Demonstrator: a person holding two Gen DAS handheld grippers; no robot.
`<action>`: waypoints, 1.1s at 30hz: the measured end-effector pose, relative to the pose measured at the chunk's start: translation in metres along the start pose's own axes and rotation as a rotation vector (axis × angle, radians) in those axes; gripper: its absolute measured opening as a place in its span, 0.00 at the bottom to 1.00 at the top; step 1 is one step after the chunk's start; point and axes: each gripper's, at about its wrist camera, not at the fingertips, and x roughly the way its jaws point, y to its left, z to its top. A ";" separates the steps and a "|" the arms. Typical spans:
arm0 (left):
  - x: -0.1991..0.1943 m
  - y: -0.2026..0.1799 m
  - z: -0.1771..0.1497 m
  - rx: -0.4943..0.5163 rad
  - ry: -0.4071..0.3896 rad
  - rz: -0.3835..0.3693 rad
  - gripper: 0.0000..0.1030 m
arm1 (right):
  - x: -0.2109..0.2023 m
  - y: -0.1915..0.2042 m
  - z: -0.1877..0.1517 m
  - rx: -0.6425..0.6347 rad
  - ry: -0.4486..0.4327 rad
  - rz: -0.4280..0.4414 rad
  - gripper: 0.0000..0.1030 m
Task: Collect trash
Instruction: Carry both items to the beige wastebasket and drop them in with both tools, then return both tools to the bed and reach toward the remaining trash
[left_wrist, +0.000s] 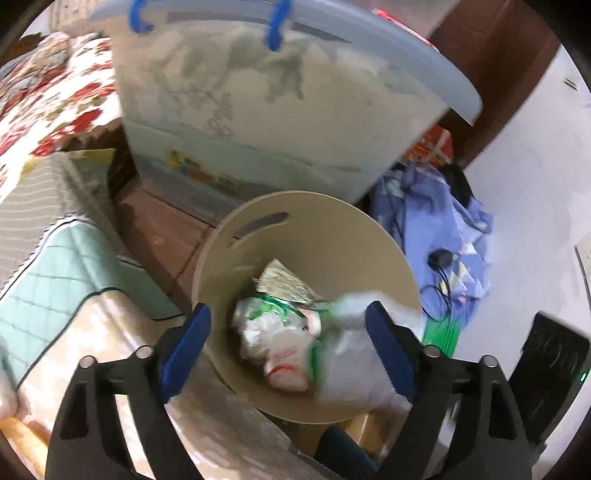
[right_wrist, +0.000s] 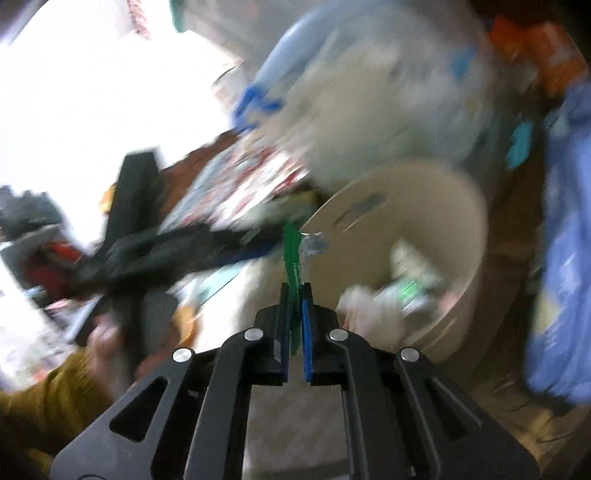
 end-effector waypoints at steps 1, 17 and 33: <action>-0.003 0.003 0.001 -0.014 -0.003 -0.005 0.80 | 0.001 0.001 0.007 -0.020 -0.032 -0.063 0.11; -0.226 0.121 -0.113 -0.152 -0.301 0.131 0.80 | -0.009 0.051 0.026 -0.080 -0.101 -0.091 0.82; -0.391 0.278 -0.338 -0.627 -0.397 0.508 0.80 | 0.076 0.195 -0.049 -0.218 0.152 0.116 0.80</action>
